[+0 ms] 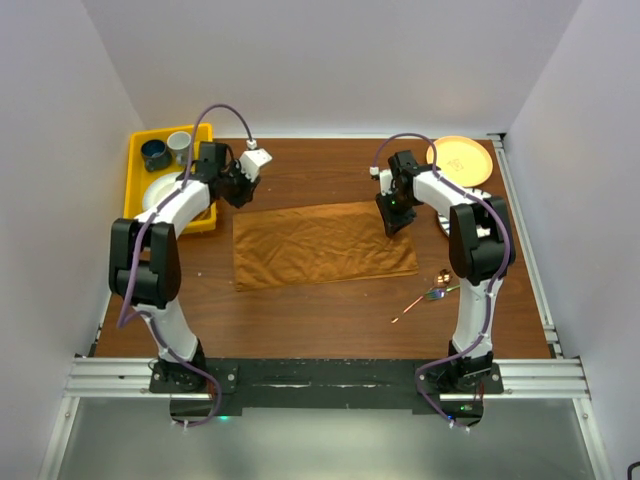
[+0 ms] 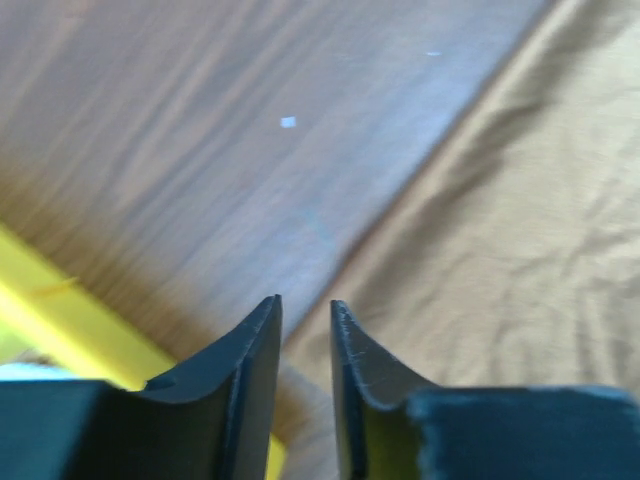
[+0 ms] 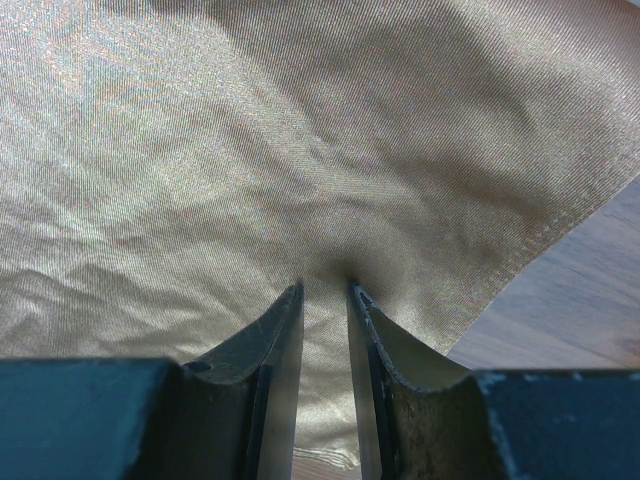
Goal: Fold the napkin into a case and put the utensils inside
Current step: Smooth out the rectangle-folded napkin at the center of the board.
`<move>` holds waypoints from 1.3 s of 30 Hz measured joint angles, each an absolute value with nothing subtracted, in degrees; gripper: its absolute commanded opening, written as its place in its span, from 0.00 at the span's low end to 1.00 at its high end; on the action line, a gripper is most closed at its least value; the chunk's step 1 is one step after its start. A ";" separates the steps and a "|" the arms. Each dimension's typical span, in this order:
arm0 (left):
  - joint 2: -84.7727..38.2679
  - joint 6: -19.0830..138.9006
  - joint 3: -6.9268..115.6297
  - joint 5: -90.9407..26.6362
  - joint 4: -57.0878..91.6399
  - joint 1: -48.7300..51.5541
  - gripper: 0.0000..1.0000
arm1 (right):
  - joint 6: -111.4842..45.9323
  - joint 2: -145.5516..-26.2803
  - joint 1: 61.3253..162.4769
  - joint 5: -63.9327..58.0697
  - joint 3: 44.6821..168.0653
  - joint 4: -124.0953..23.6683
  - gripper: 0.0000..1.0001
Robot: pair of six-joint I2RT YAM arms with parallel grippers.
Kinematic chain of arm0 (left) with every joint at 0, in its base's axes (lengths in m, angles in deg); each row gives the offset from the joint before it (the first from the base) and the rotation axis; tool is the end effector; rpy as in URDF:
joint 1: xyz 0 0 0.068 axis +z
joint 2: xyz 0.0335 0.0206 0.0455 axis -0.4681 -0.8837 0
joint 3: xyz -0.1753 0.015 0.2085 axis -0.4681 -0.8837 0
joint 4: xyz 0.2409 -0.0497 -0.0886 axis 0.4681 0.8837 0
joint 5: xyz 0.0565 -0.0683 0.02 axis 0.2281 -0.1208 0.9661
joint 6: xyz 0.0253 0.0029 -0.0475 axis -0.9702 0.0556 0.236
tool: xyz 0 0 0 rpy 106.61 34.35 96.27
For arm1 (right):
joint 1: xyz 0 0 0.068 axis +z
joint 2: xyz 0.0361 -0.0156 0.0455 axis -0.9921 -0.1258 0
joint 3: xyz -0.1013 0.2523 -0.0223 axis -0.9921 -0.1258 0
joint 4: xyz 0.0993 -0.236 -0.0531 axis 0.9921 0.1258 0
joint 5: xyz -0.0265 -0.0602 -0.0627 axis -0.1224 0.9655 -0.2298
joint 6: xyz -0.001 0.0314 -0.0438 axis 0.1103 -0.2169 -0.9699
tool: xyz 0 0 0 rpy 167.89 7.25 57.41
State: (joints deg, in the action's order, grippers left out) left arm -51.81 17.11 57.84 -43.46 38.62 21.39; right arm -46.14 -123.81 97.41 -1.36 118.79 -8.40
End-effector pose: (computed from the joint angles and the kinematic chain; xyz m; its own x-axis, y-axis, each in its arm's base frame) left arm 0.3965 -0.0573 0.2271 -0.4550 0.5435 -0.7054 0.6636 0.7352 0.1385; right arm 0.4056 0.1099 0.1652 -0.8889 -0.3493 -0.2965 -0.3844 0.9206 0.0680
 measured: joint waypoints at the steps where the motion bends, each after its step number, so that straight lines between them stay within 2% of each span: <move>1: -52.25 17.26 57.91 -44.34 38.91 21.23 0.25 | -46.14 -123.81 97.41 -1.36 118.79 -8.40 0.29; 13: -61.21 19.25 59.54 -43.31 39.94 19.79 0.20 | -46.11 -123.81 97.41 -1.33 118.79 -8.40 0.29; 39: -61.86 16.49 59.00 -29.54 39.98 21.43 0.19 | -46.05 -123.81 97.41 -1.27 118.79 -8.40 0.30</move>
